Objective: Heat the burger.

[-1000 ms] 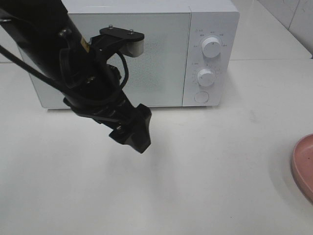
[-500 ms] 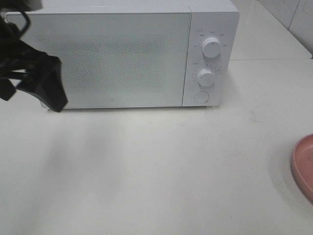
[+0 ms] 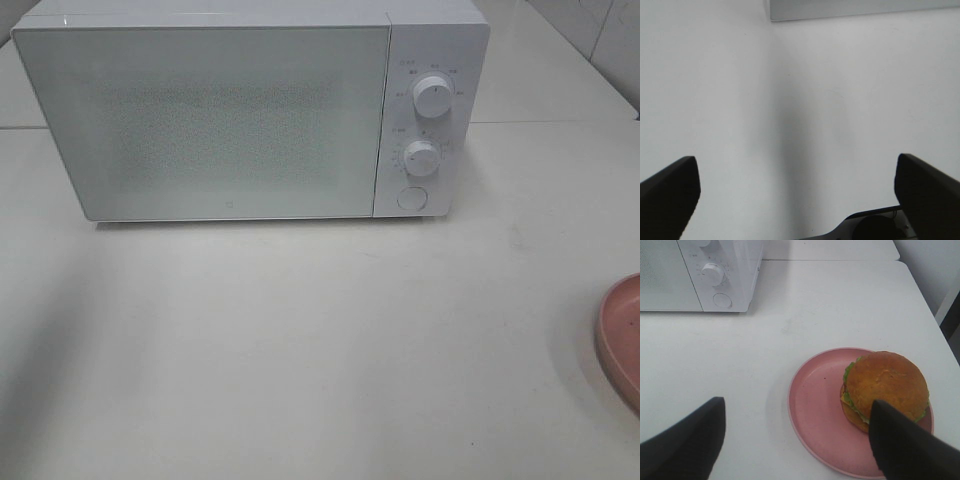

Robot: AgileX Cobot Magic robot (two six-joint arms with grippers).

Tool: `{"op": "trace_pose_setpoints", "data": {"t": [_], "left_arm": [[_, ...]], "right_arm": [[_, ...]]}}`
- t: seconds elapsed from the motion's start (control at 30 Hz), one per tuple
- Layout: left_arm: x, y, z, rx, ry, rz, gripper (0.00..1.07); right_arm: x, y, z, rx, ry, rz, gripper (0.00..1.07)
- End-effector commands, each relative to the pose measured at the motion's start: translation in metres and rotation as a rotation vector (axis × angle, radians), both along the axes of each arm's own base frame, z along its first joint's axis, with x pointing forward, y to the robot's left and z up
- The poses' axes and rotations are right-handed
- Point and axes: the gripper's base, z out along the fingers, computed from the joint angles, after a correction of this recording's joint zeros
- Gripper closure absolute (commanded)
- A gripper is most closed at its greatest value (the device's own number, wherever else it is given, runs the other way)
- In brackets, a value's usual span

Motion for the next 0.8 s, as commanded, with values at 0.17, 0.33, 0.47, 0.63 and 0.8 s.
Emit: {"op": "trace_pose_setpoints", "data": {"t": [0.17, 0.33, 0.47, 0.63, 0.8], "left_arm": [[-0.052, 0.015, -0.024, 0.034, 0.064, 0.061, 0.08], [-0.08, 0.016, -0.056, 0.039, 0.073, 0.068, 0.08], [-0.1, 0.016, -0.078, 0.036, 0.068, 0.071, 0.08], [-0.123, 0.017, -0.094, 0.034, 0.036, 0.074, 0.08], [-0.141, 0.017, -0.094, 0.024, -0.134, 0.086, 0.08]], "right_arm": [[-0.003, 0.0, 0.0, -0.002, -0.038, 0.0, 0.31], [-0.003, 0.0, 0.0, -0.002, -0.038, 0.0, 0.31], [-0.003, 0.0, 0.0, -0.002, -0.038, 0.0, 0.31], [-0.003, 0.0, 0.0, -0.002, -0.038, 0.0, 0.31], [-0.003, 0.0, 0.0, -0.002, -0.038, 0.0, 0.31]]}}
